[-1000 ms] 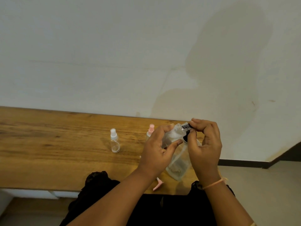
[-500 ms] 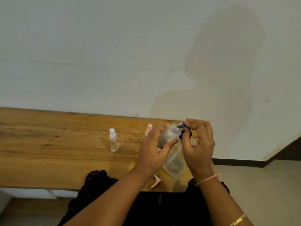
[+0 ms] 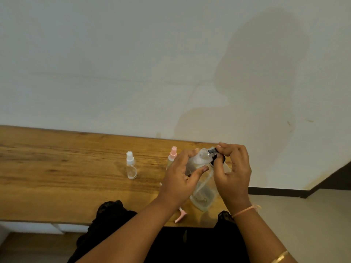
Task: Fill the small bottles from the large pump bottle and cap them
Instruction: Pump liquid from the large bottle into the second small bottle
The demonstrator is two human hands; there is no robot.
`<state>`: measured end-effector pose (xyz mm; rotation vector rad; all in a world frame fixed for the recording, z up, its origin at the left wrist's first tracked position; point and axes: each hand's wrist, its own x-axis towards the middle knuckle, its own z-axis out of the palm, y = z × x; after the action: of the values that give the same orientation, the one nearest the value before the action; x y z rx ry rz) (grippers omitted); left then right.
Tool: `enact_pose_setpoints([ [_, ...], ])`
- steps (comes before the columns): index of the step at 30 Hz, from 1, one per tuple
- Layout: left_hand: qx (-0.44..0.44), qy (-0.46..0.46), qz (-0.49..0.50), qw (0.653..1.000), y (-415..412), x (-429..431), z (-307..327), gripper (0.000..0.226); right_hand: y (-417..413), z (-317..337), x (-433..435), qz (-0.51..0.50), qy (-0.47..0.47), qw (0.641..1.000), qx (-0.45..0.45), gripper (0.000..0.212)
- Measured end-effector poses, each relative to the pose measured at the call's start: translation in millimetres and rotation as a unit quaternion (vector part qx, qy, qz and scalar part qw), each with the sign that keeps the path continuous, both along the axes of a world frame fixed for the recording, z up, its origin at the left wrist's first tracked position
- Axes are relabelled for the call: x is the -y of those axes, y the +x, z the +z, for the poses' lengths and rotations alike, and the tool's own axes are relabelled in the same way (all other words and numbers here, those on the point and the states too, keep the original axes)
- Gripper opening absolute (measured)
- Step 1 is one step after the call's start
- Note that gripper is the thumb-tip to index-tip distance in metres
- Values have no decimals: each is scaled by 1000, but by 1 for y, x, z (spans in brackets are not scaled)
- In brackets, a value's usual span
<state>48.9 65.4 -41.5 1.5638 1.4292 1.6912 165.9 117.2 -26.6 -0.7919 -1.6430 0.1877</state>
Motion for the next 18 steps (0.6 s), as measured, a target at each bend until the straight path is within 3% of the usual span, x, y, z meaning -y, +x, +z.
enact_pose_setpoints([
  [18,-7,-11,-5,1000,-2,0,-1,34,-1,-1,0,-4,6,1000,2,20],
])
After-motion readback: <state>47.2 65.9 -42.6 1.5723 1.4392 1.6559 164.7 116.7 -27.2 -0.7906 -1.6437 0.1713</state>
